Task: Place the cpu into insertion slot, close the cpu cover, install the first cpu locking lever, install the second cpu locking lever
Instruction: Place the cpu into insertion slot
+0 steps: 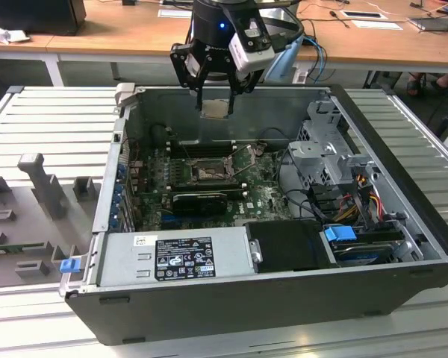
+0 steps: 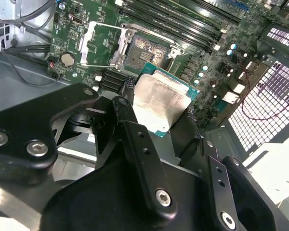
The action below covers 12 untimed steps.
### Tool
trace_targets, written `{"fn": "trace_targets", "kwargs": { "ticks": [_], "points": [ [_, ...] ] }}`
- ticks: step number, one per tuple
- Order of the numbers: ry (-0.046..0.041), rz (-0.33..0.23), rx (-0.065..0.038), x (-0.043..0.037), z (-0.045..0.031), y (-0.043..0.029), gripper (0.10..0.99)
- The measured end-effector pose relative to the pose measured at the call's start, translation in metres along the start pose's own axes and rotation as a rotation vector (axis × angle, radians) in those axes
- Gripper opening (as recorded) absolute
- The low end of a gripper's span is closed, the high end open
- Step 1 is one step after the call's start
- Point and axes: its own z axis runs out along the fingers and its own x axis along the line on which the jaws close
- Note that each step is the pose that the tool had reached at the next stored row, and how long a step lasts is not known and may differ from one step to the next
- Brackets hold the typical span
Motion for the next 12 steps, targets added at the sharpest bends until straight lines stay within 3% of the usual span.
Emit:
{"fn": "trace_targets", "kwargs": {
  "ticks": [12],
  "points": [
    [-0.0050,0.053,0.001,-0.0001,0.0007,-0.0011,0.541]
  ]
}}
